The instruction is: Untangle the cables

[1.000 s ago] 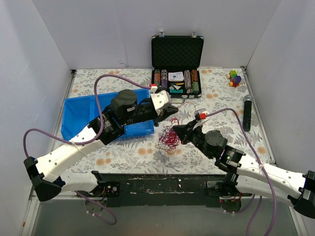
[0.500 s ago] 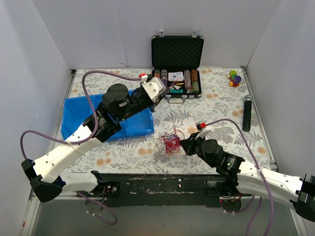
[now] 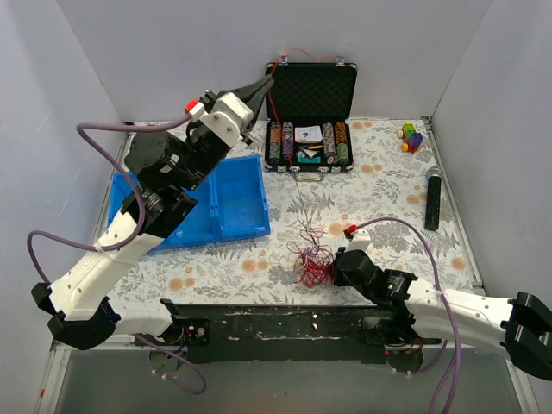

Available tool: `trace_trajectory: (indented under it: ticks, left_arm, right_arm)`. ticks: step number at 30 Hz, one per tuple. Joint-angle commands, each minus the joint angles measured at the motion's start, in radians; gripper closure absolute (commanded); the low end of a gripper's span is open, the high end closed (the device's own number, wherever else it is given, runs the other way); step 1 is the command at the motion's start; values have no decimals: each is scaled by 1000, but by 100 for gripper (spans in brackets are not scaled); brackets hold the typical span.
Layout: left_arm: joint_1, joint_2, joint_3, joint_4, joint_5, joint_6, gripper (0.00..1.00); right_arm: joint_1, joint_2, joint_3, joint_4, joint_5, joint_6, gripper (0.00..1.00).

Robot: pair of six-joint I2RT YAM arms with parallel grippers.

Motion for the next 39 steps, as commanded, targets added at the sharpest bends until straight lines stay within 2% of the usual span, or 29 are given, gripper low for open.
trace_trajectory:
  ticks: [1,7,11,13,18,26,30,32,34,36,39]
  left_arm:
    - [7,20,118,196,-26,193,100]
    - [7,42,178,305,44,381,100]
    - [7,48,111,519,79,607,100]
    - [7,79,133,585,98,720,100]
    - [7,183,325,595,121,848,100]
    - [8,286,553,541,313,1059,100]
    - [13,413,840,431,369,1121,100]
    - [28,462,923,456,403,1149,100]
    - [28,415,829,483,376,1153,100]
    - [28,300,621,493,360,1160,100]
    - [30,174,366,515,293,1089,100]
  right_arm:
    - [2,32,-19,-92,32,55,99]
    - [0,80,-17,-113,37,84,99]
    - [0,109,-11,-127,38,102,99]
    - [0,123,-4,-139,37,110,99]
    - [0,146,0,-146,35,127,99]
    - [2,204,29,-161,37,145,99]
    - [2,206,27,-162,37,151,99]
    - [2,203,26,-162,38,153,99]
    - [2,195,26,-159,38,150,99]
    - [2,181,29,-158,38,142,99]
    - [0,163,52,-175,45,135,98]
